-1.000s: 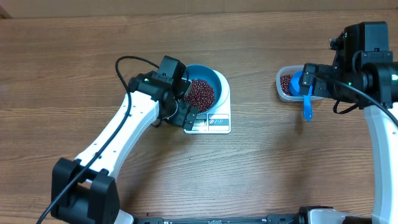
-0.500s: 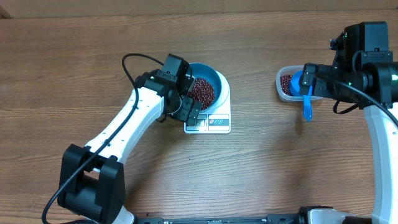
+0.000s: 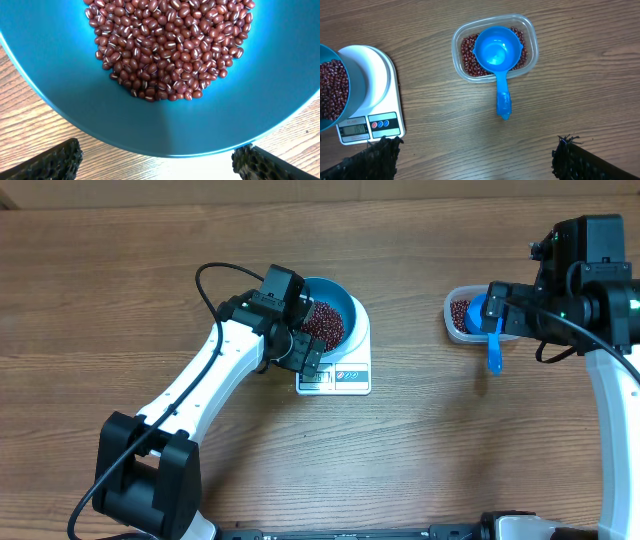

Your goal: Scoop item into bowl and weigh 150g on scale

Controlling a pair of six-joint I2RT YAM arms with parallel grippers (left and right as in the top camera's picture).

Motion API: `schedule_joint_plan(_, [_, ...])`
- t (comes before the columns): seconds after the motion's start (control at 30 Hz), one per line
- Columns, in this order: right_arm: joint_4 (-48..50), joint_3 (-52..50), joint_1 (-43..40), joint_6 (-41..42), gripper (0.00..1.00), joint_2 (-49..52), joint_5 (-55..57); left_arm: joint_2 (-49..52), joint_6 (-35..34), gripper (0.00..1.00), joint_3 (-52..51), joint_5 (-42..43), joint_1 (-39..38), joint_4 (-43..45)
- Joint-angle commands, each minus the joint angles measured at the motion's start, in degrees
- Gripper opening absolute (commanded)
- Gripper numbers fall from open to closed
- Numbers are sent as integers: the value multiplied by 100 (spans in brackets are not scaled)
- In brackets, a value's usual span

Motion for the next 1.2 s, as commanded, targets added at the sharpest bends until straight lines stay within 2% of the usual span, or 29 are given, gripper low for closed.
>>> schedule_joint_plan(0.0, [11, 140, -15, -68, 100, -105, 48, 70, 131, 99, 114, -76, -17, 24])
schedule_joint_plan(0.77, [11, 140, -15, -68, 100, -105, 48, 33, 111, 100, 114, 256, -22, -275])
schedule_joint_plan(1.17, [11, 140, -15, -68, 100, -105, 48, -638, 133, 99, 114, 310, -24, -651])
